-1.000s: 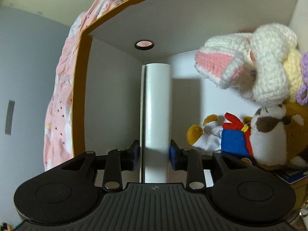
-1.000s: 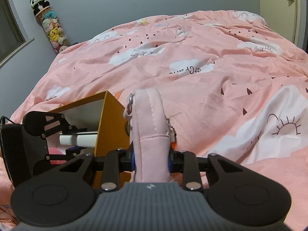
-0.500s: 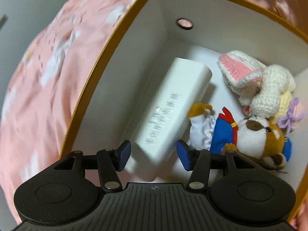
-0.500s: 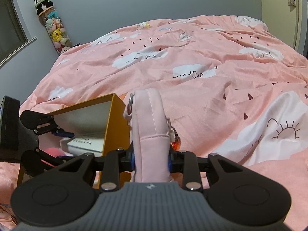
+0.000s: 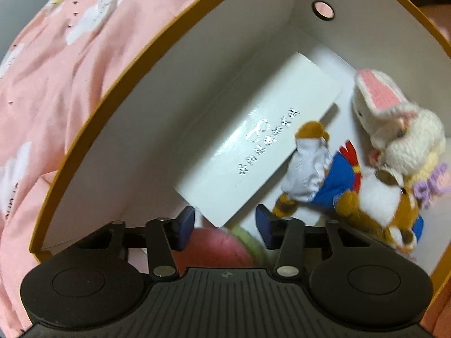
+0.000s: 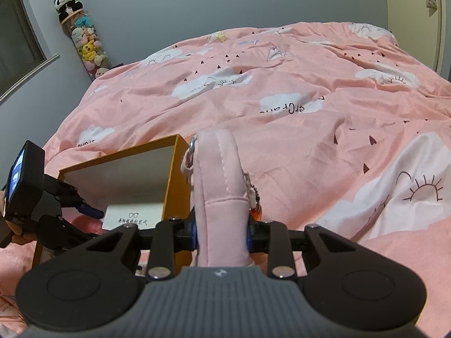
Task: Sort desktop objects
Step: 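Carry the white glasses case into the box with the left tool while the right tool lifts the pink pouch, then open the left tool to release the glasses case inside the box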
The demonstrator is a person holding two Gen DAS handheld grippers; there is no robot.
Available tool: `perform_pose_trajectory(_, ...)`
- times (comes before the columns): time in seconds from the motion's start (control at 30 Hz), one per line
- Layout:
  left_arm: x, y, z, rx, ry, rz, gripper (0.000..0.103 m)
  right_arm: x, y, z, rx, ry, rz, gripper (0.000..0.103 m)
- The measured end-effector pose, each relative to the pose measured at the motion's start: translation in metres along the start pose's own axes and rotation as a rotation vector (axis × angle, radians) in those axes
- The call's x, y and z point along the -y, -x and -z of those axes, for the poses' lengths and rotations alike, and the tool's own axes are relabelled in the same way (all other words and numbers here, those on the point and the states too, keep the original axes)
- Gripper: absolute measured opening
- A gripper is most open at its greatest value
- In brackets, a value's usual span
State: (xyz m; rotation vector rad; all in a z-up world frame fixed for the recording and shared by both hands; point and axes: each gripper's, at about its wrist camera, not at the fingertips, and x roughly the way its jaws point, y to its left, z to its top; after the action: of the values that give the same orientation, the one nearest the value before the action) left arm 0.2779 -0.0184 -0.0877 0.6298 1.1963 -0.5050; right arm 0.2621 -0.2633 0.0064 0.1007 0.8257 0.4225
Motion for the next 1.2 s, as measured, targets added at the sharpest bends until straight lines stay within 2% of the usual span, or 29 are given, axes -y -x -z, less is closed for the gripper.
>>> perform_pose_trajectory(0.03, 0.002, 0.001, -0.001, 0.009, 0.0, -0.011, 0.041, 0.0, 0.0, 0.0, 0.0, -0.001, 0.002, 0.031)
perform_pose_trajectory(0.07, 0.005, 0.004, 0.001, 0.022, -0.001, -0.014, 0.04, 0.0, -0.001, 0.0, 0.0, -0.001, 0.003, 0.031)
perform_pose_trajectory(0.3, 0.022, 0.016, -0.004, 0.09, 0.04, 0.067, 0.038, -0.002, -0.001, 0.001, -0.003, -0.002, 0.004, 0.031)
perform_pose_trajectory(0.37, 0.037, 0.016, 0.003, 0.115, 0.019, 0.046, 0.037, -0.002, -0.001, 0.0, 0.0, -0.001, 0.005, 0.031)
perform_pose_trajectory(0.43, 0.043, 0.015, 0.005, 0.109, 0.018, 0.032, 0.037, -0.002, 0.0, 0.0, 0.004, -0.002, 0.007, 0.031)
perform_pose_trajectory(0.6, 0.04, 0.021, 0.012, 0.127, 0.064, 0.052, 0.037, -0.007, 0.008, -0.003, 0.043, 0.023, 0.008, 0.031)
perform_pose_trajectory(0.63, 0.028, 0.016, 0.005, 0.134, 0.083, 0.052, 0.037, -0.009, 0.012, -0.005, 0.06, 0.034, 0.007, 0.031)
perform_pose_trajectory(0.73, 0.022, 0.037, 0.016, 0.181, 0.139, 0.042, 0.037, -0.017, 0.023, -0.011, 0.109, 0.062, -0.008, 0.031)
perform_pose_trajectory(0.93, 0.001, 0.077, 0.048, 0.261, 0.307, -0.057, 0.037, -0.046, 0.032, -0.019, 0.167, 0.109, -0.048, 0.031)
perform_pose_trajectory(1.1, -0.021, 0.096, 0.074, 0.286, 0.444, -0.161, 0.037, -0.073, 0.029, -0.024, 0.156, 0.102, -0.157, 0.031)
perform_pose_trajectory(1.2, -0.028, 0.103, 0.09, 0.28, 0.519, -0.178, 0.037, -0.095, 0.014, -0.025, 0.118, 0.119, -0.234, 0.031)
